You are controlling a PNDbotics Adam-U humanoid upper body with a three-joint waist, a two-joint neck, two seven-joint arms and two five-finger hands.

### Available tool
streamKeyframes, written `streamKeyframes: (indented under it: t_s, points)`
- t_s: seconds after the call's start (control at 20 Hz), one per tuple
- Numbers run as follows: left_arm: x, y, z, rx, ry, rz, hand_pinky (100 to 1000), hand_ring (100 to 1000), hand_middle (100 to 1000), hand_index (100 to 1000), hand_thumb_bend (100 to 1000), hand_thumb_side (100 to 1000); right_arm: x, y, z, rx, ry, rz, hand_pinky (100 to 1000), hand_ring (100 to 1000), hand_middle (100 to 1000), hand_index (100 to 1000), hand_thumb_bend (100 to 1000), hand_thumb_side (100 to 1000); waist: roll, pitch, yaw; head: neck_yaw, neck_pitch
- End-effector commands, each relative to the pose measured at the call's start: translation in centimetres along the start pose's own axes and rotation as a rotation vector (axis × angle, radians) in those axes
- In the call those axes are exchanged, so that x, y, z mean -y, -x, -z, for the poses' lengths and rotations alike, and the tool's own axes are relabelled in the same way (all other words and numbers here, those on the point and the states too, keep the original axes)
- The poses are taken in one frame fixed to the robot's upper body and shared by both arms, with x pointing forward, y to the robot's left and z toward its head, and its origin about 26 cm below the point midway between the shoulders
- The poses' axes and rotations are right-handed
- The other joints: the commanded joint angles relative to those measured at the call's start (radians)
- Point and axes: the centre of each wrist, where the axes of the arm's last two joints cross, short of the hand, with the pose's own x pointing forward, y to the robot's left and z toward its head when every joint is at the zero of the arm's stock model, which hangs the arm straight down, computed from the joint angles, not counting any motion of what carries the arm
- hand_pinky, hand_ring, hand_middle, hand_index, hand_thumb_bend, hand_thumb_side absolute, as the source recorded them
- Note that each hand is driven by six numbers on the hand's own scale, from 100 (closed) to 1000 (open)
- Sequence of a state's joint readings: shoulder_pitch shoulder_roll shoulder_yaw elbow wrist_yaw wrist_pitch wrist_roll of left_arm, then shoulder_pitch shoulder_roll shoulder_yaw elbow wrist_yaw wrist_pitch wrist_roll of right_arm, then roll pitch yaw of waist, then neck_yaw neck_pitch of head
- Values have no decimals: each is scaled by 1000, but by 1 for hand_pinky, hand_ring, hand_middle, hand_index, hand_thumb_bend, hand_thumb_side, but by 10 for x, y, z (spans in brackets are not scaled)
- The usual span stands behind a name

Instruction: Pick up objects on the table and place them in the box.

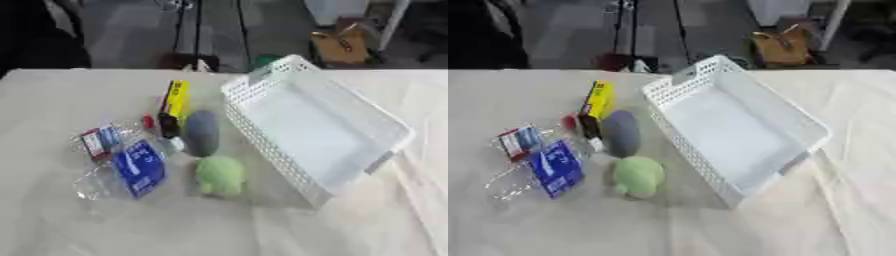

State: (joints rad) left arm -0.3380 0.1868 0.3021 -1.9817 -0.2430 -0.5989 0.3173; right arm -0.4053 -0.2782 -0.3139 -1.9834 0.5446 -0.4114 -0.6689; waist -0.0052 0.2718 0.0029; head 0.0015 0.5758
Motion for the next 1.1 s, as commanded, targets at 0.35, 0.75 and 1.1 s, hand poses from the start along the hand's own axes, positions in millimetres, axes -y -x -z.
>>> streamKeyframes:
  t_s: [0.35,0.75,1.1]
  points:
    - [-4,-3,11,39,15,13,843,836,875,942,100,802,1,-3,12,45,3,4,790,770,661,862,100,1000,-4,-11,2,1,-1]
    - [-28,-2,20,26,168,178,837,837,842,940,100,743,0,-3,11,43,-3,12,790,770,661,862,100,1000,1,-17,3,34,10]
    - [-53,-5,33,6,496,454,828,844,849,955,100,693,0,-4,9,40,-15,15,789,769,660,862,100,1000,16,-33,1,43,16]
